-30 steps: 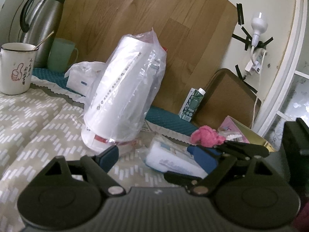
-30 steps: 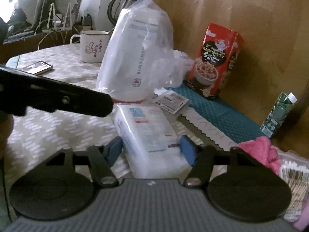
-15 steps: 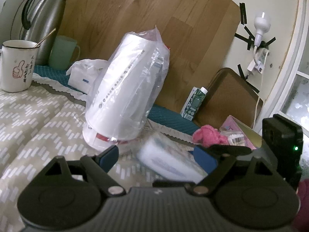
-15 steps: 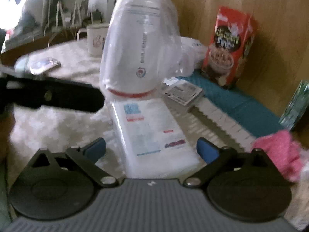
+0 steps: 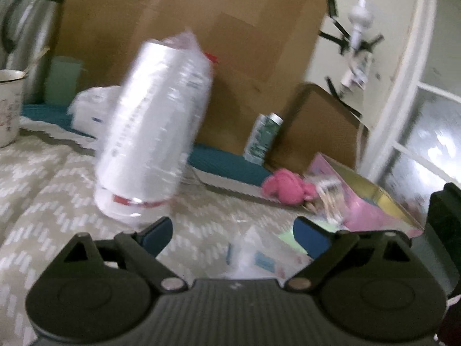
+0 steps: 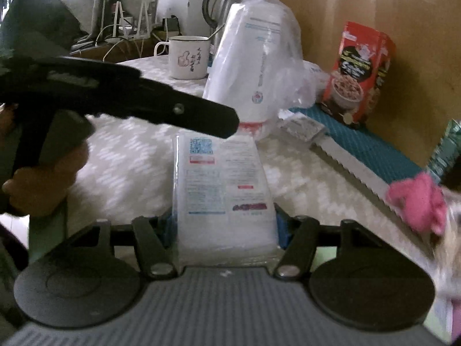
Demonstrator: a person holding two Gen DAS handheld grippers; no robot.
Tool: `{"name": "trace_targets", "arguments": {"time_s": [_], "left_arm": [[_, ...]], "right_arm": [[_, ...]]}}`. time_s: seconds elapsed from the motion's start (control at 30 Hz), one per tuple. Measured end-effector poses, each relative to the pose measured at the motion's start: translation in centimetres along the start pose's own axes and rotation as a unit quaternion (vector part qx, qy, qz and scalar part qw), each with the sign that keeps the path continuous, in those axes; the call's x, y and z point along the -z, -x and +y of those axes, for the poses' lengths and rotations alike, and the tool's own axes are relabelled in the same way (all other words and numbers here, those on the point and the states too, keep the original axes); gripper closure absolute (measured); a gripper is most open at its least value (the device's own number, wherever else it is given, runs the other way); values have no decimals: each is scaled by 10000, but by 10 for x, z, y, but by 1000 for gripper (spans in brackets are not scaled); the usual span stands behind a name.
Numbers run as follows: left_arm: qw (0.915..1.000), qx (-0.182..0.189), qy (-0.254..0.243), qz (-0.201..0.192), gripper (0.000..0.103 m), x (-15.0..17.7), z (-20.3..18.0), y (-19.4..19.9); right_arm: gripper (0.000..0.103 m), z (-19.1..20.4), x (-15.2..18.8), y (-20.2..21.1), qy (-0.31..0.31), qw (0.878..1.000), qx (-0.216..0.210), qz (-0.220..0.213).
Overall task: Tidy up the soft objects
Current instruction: 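Close the right tool on the white wet-wipes pack, then carry the wipes pack with the right tool into the pink tin and release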
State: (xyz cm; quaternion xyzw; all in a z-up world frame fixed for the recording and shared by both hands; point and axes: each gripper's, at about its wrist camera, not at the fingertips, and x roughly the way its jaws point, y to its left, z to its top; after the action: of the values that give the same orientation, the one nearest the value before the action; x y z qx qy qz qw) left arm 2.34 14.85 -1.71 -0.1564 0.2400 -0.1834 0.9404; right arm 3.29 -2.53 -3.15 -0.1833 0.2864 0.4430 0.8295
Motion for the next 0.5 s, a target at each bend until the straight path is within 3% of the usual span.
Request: {"name": "trace_targets", "arguments": {"time_s": [0.17, 0.33, 0.43, 0.5], "left_arm": [[9973, 496, -246, 473, 7, 5, -16, -5], [9895, 976, -245, 1039, 7, 17, -40, -16], [9863, 987, -407, 1256, 7, 25, -54, -21], [9853, 964, -450, 1337, 7, 29, -59, -22]], "right_arm": [[37, 12, 21, 30, -71, 9998, 177, -12], [34, 23, 42, 54, -203, 9989, 423, -53], [21, 23, 52, 62, -369, 9964, 762, -90], [18, 21, 59, 68, -517, 9945, 903, -121]]}}
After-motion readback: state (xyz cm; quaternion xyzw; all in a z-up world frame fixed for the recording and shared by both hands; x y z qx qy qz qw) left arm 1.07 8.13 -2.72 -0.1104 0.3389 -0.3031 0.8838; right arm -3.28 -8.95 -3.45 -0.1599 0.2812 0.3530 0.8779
